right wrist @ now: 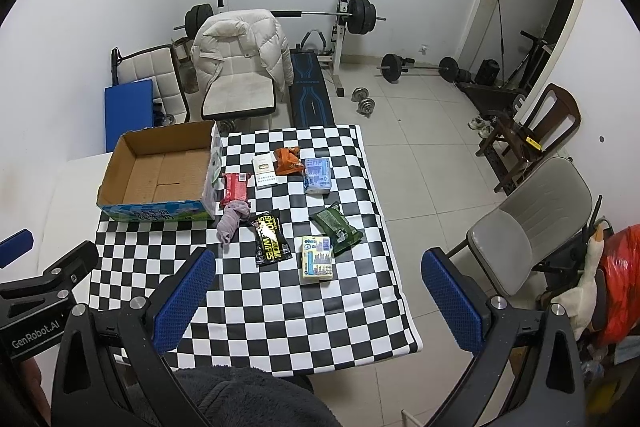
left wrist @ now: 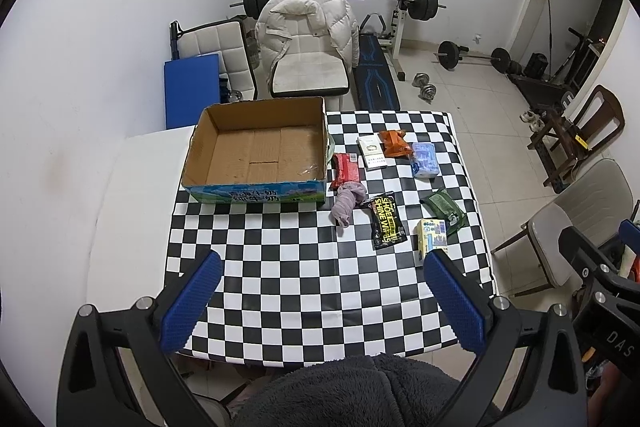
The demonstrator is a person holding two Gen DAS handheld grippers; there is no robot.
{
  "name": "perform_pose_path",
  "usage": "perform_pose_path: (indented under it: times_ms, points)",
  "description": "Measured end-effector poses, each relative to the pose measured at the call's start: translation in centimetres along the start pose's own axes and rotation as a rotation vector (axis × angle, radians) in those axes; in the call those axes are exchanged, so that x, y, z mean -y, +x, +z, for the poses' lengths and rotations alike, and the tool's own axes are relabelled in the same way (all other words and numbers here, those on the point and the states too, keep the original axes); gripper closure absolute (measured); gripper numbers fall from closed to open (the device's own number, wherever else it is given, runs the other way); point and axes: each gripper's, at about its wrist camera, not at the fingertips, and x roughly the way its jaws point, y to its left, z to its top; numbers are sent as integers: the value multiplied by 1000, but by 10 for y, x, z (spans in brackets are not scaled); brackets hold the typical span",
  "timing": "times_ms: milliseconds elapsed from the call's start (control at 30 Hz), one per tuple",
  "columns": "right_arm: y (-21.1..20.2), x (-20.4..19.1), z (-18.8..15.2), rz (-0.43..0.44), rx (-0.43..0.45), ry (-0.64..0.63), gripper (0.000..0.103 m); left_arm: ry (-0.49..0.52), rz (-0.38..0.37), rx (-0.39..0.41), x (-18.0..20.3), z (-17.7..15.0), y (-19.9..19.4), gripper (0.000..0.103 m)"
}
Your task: Organize soft objects
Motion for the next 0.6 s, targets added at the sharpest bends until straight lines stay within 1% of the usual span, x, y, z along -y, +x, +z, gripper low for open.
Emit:
perform_pose_path:
  times_ms: [233, 433, 533, 567, 600]
  points:
    - [-5, 0, -3, 1, 2, 1, 0, -5, -6, 3, 2, 1, -3, 0]
    - [-2, -5, 0, -3, 9, 3, 0, -18, -16, 20, 1, 2, -10, 0]
    - [-4, -2, 0, -1, 11, -2, 0, -29, -21, 23, -4, 0, -10, 0]
    - [-11, 9, -3, -1, 13, -4, 0, -31, -22, 25, -8, -2, -7, 0]
    - [-10, 12, -4, -2, 14, -5, 0, -32, -22, 26, -9, -3, -7, 0]
